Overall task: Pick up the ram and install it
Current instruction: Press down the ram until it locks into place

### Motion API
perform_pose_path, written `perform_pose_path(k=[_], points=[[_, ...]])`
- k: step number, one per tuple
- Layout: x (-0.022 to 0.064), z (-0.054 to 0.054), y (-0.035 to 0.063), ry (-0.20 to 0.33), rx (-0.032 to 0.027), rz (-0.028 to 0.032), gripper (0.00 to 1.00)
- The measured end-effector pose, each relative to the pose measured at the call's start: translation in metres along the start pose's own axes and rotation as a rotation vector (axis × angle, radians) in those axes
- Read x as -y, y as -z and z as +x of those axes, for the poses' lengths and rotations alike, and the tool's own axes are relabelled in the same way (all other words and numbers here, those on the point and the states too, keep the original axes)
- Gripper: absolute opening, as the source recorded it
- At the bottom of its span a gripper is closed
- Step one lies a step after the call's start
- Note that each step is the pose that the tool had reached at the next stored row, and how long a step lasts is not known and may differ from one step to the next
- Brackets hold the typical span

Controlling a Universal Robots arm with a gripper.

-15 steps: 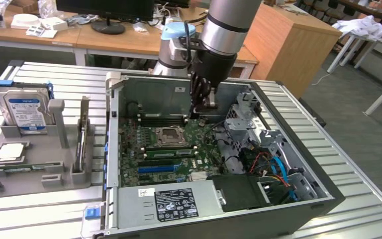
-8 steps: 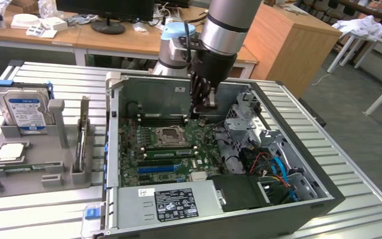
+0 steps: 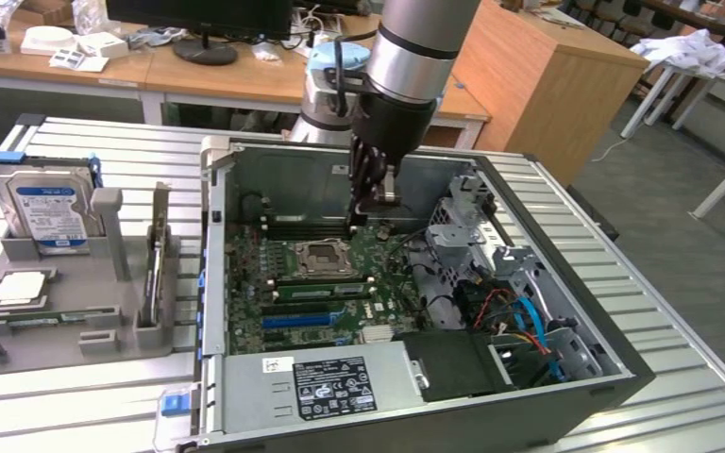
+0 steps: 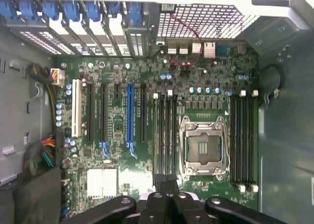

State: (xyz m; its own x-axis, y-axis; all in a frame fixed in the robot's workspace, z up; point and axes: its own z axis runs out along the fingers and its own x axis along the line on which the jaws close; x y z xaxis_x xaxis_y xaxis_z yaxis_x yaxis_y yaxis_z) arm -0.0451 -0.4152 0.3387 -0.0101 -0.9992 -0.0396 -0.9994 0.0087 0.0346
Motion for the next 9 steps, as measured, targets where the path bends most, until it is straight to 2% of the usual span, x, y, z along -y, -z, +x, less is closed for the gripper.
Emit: perform_pose_path(k=[5, 9], points=[[-0.0003, 0.0001, 0.0, 0.0, 0.0, 0.0, 0.11], [-0.005, 0.0001, -0.0003, 0.0, 0.0, 0.0, 0.11]])
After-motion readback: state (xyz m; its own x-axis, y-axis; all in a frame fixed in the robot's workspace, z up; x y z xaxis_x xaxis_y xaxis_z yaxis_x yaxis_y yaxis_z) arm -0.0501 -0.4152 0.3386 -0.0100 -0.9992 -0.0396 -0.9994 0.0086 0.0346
